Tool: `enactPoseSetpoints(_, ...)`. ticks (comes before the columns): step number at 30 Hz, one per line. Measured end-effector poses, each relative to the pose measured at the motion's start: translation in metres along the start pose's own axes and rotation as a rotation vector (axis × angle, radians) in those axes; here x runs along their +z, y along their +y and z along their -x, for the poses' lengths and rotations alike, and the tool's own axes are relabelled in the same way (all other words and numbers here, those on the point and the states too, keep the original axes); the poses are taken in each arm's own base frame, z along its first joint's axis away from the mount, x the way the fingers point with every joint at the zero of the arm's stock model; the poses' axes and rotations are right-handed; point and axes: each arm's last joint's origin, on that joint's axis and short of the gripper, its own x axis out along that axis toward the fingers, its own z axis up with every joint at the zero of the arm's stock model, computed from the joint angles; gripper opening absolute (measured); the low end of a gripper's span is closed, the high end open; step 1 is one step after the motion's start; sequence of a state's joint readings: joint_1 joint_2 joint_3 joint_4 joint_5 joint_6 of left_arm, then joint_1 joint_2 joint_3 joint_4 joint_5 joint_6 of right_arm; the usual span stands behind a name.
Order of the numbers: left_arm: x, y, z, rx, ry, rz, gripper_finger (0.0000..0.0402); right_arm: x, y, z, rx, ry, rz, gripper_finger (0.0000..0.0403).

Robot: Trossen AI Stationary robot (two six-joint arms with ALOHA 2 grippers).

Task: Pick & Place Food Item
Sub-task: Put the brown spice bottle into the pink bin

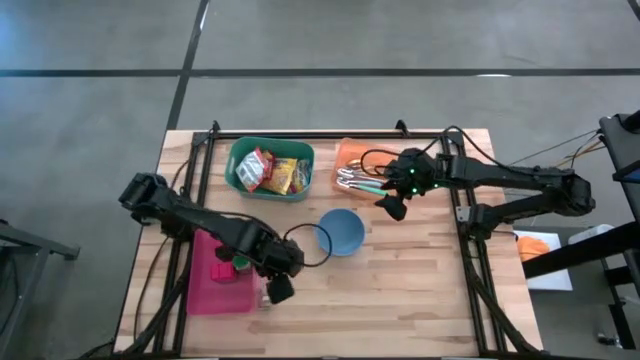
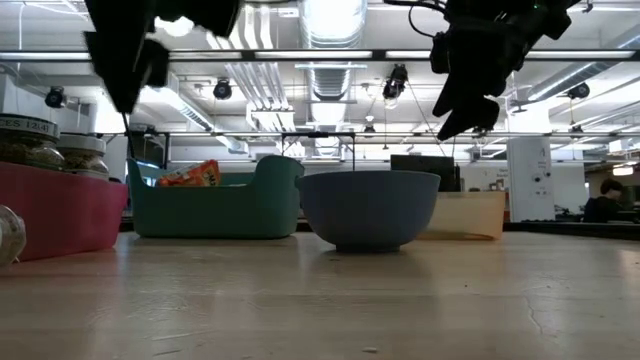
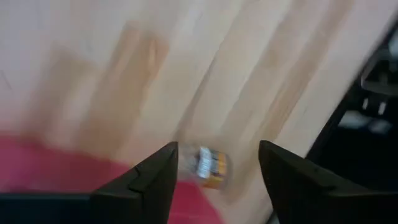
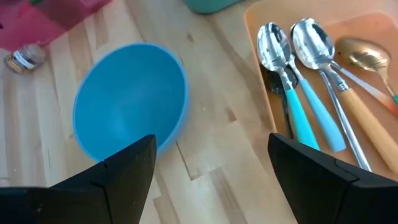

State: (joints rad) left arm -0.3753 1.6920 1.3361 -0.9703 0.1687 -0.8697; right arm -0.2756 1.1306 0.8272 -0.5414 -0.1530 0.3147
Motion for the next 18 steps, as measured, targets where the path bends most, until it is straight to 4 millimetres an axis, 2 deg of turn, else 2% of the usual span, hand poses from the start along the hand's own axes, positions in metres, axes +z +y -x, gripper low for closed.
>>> enactPoseSetpoints(5, -0.001, -0.003, -0.011, -0.027, 0.128, 0.407, 0.0264, -0.001, 0.002, -0.004, 0.001, 0.017, 0.006, 0.0306)
enactPoseSetpoints(8, -0.005, -0.007, -0.014, -0.033, 0.19, 0.565, 0.0279, -0.001, 0.002, -0.005, 0.001, 0.018, -0.002, 0.0306)
enactPoseSetpoints(18, -0.019, -0.019, -0.017, 0.005, 0.159, 0.814, 0.0284, -0.002, 0.005, -0.005, 0.013, 0.018, -0.02, 0.0306)
